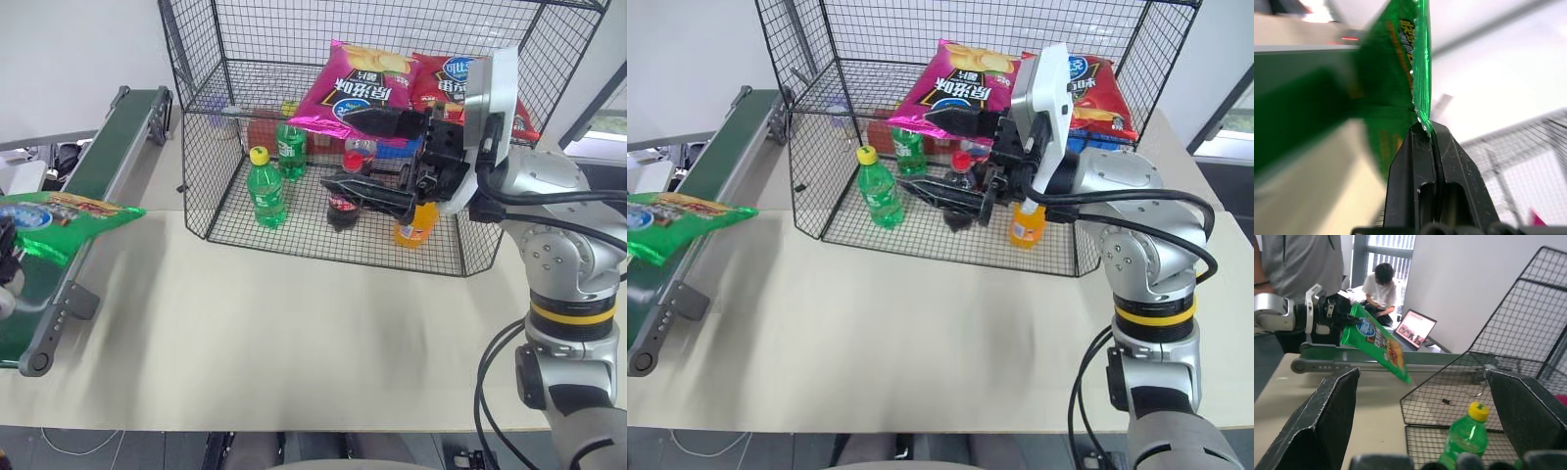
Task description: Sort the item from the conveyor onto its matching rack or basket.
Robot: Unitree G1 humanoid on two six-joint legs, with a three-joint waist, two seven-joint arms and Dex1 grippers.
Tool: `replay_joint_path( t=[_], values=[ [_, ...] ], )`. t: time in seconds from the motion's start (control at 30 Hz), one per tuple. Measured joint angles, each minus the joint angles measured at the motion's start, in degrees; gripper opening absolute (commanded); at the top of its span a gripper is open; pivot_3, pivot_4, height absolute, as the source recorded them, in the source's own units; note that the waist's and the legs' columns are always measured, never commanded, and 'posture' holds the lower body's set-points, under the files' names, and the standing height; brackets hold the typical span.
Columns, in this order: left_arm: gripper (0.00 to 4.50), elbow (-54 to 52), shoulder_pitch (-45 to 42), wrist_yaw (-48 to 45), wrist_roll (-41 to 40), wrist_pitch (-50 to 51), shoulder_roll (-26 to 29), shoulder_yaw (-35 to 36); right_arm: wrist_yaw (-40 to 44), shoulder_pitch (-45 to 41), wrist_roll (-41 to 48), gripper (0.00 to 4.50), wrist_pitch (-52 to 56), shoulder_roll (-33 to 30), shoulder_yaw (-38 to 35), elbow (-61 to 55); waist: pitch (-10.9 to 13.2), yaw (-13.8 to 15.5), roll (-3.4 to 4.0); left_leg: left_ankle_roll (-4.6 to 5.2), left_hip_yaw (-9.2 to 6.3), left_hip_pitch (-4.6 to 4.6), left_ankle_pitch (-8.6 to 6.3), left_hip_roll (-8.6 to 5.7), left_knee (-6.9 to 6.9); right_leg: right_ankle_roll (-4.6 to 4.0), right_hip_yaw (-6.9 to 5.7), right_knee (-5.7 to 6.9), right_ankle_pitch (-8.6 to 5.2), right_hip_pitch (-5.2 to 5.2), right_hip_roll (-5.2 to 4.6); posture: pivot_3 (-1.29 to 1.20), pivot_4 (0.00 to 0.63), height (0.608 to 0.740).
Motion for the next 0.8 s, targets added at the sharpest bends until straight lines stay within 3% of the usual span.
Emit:
replay_joint_path(
  t=[0.23,0.4,0.57,0.8],
  values=[
    [0.01,-4.3,-16.0,-2.4,-1.1,5.0,2.2,-7.0,-1.2,-0.1,-0.9,4.5,-0.5,0.0,-0.4,0.1,0.0,0.2,0.04,-0.01,0.06,0.07,0.01,-0.12,-0.08,0.0,0.01,0.0,0.0,-0.04,0.08,0.0,0.15,0.74],
    [0.01,-2.3,-34.0,-1.9,-1.2,6.7,0.2,-16.8,-3.4,-0.1,-0.8,4.5,-0.5,0.4,-1.2,-1.3,0.1,1.1,0.01,-0.09,-0.12,-0.05,0.06,-0.19,0.01,0.0,-0.13,0.03,0.0,-0.04,0.17,0.0,0.15,0.74],
    [0.01,4.5,-44.2,-2.7,-1.1,6.2,-0.1,-23.0,-5.9,-0.1,-0.6,4.5,-0.3,1.1,-1.4,-2.0,0.1,0.9,0.03,-0.08,-0.06,-0.03,0.05,-0.23,-0.03,0.0,-0.11,0.02,0.0,-0.06,0.14,0.0,0.15,0.74],
    [0.01,14.5,-53.9,-15.1,9.1,5.1,-5.7,-28.6,-9.6,-0.1,0.4,4.5,1.2,1.4,-1.5,-4.3,0.1,1.0,0.05,-0.28,-0.09,-0.05,0.18,-0.25,-0.03,0.0,-0.21,0.06,0.0,-0.08,0.19,0.0,0.15,0.74]
  ],
)
